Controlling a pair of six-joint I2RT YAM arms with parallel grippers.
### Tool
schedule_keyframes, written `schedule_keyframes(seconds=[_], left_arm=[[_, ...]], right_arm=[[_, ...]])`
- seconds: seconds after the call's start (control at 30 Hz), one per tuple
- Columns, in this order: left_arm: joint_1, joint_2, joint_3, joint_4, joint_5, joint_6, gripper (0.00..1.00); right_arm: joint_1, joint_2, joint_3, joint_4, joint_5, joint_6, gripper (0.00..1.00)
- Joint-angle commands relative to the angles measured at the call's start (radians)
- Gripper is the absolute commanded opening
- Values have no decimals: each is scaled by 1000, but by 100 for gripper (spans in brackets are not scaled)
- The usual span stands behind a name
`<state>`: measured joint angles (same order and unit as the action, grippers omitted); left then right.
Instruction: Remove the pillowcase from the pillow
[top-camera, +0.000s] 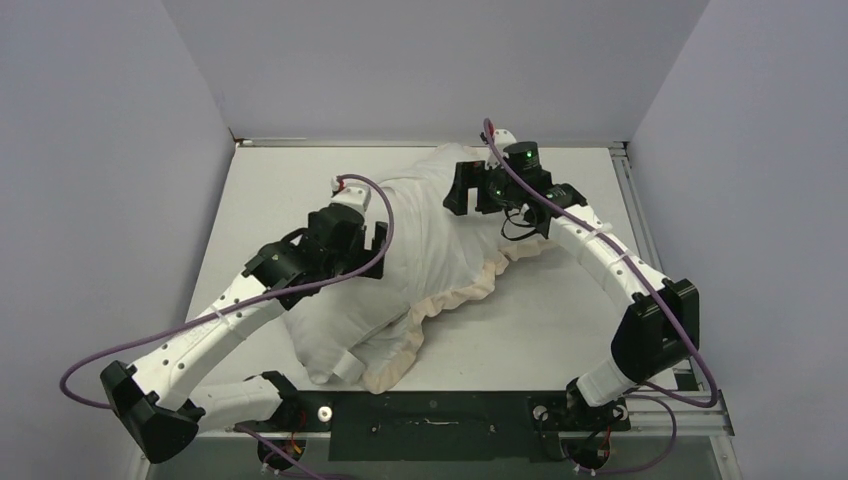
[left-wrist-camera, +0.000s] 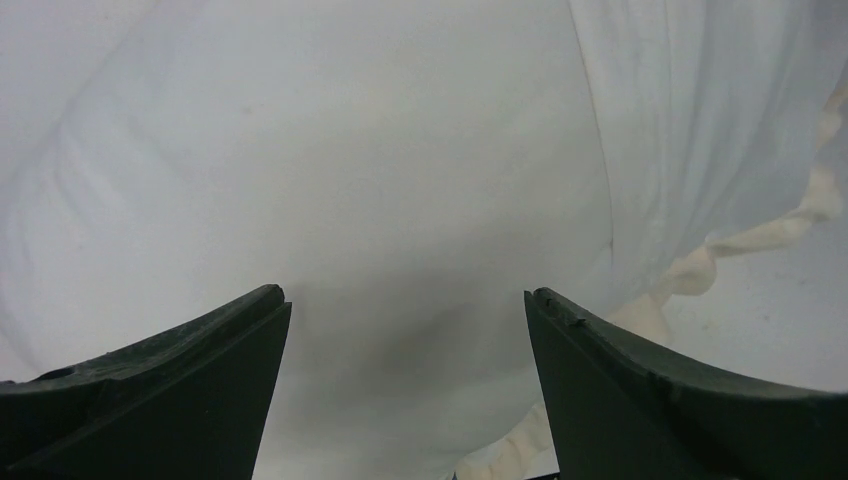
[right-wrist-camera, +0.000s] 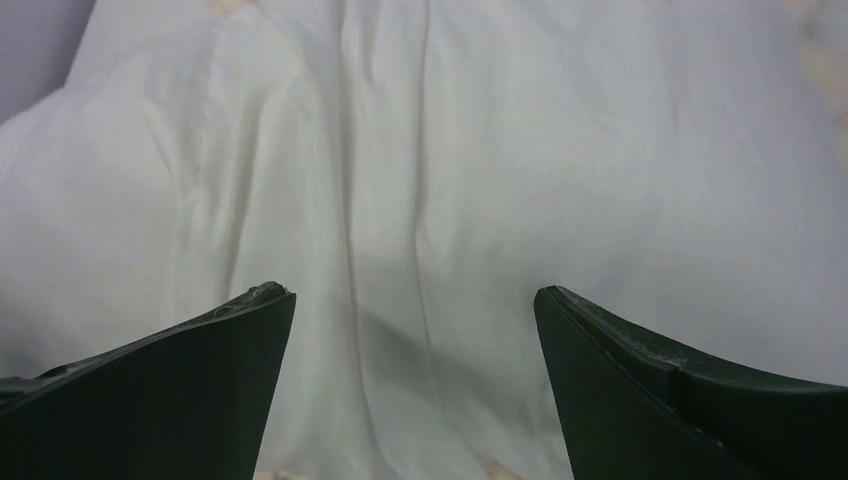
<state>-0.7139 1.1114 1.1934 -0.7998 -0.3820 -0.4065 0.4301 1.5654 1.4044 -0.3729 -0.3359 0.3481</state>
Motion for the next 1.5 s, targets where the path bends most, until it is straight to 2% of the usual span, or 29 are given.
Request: schedule_keyframes(seconds=[0.0, 0.03, 0.1, 0.27, 0.43, 0.53, 0.63, 0.73, 0.87, 0.93, 0.97, 1.17, 1.27, 1.3, 1.47], left_arm=[[-79, 48, -38, -42, 8, -5, 91], [-104, 59, -47, -36, 13, -5, 91], [-130, 86, -60, -29, 22, -9, 92], [-140, 145, -86, -11, 64, -28, 93], [-140, 209, -118, 18, 43, -54, 94], [-138, 242, -127, 37, 36, -68, 90], [-137, 256, -124, 59, 32, -73, 74], [-131, 248, -108, 76, 25, -75, 50], [-116, 225, -91, 109, 41, -68, 21], [-112, 212, -82, 123, 56, -64, 3], [-110, 205, -78, 126, 61, -63, 0], [-107, 166, -61, 139, 69, -64, 0], [-93, 144, -56, 140, 69, -61, 0], [-85, 135, -56, 138, 69, -60, 0], [-14, 82, -69, 114, 65, -41, 0]], right_arm=[[28, -84, -101, -45, -1, -93, 98], [41, -97, -122, -56, 2, -109, 100], [69, -121, -165, -66, 20, -130, 94], [127, -165, -219, -86, 6, -159, 90], [175, -193, -232, -149, 42, -194, 90], [187, -207, -247, -174, 44, -194, 90], [210, -200, -276, -202, 29, -187, 90], [243, -212, -345, -182, -1, -149, 90], [275, -241, -444, -74, -15, -97, 90], [277, -239, -484, 4, -14, -66, 90], [278, -232, -500, 34, -16, -54, 90], [288, -171, -537, 172, 24, -24, 90], [288, -136, -510, 212, 60, -12, 96], [288, -122, -498, 215, 73, -13, 93], [276, -60, -401, 141, 185, -52, 22]])
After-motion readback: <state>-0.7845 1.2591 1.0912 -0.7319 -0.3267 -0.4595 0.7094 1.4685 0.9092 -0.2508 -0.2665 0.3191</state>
